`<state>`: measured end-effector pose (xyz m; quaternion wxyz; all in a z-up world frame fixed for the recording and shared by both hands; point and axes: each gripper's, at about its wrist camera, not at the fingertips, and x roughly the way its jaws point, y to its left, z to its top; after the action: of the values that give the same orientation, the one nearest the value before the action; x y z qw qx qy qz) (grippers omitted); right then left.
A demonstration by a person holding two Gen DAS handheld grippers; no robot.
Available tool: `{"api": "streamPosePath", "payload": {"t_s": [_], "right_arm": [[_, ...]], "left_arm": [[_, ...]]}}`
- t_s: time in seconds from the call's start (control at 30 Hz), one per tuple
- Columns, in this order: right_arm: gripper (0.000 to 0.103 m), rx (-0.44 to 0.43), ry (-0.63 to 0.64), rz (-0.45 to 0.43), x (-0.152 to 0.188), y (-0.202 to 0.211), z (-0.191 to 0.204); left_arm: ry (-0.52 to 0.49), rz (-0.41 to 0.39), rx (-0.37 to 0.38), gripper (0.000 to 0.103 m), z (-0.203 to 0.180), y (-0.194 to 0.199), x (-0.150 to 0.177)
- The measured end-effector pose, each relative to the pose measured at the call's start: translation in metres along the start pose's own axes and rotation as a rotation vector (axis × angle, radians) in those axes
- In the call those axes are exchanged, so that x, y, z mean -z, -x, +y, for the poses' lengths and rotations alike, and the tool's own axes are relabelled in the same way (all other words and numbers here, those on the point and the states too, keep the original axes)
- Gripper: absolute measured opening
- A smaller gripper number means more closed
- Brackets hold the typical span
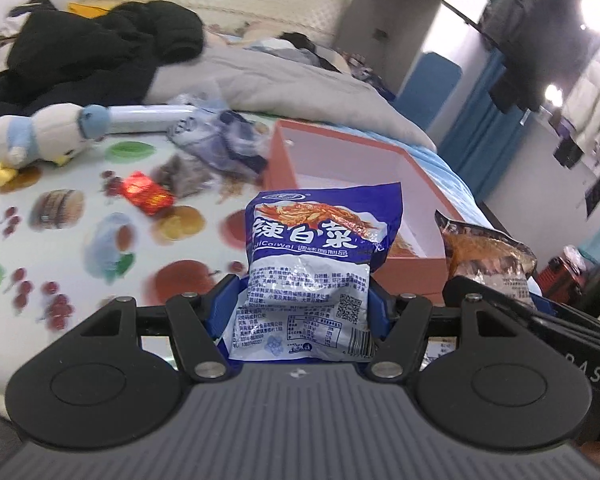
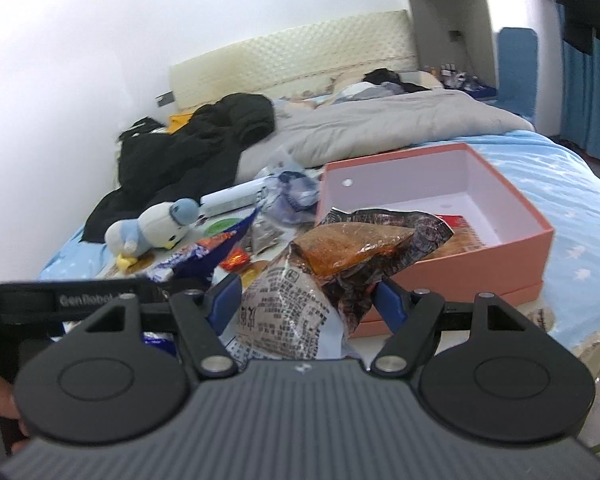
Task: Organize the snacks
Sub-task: 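Carry the blue bag over the pink box while the right tool carries the pastry, then open both tools to drop the blue bag and pastry into the box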
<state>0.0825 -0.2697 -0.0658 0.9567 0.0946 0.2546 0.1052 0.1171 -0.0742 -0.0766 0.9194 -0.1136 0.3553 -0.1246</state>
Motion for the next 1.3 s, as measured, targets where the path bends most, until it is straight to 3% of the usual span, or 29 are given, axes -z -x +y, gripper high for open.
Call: {"api": "streamPosePath", "payload": {"t_s": [0.43, 0.8, 1.07, 1.3], "right_arm": [[0.073, 0.064, -0.06, -0.013, -0.035, -0.042, -0.067], [0.074, 0.119, -0.102, 0.014, -0.059, -0.111, -0.134], [0.074, 0.125, -0.16, 0.099, -0.058, -0.173, -0.172], [0.074, 0.134, -0.161, 0.135, -0.056, -0.198, -0.182]], "left_arm": [[-0.096, 0.038, 0.043, 0.07, -0.05, -0.087, -0.061], [-0.156, 0.086, 0.037, 0.07, -0.067, -0.194, -0.118], [-0.186, 0.153, 0.012, 0.07, -0.07, -0.269, -0.13], [-0.192, 0.194, 0.008, 0.07, -0.061, -0.292, -0.125]]}}
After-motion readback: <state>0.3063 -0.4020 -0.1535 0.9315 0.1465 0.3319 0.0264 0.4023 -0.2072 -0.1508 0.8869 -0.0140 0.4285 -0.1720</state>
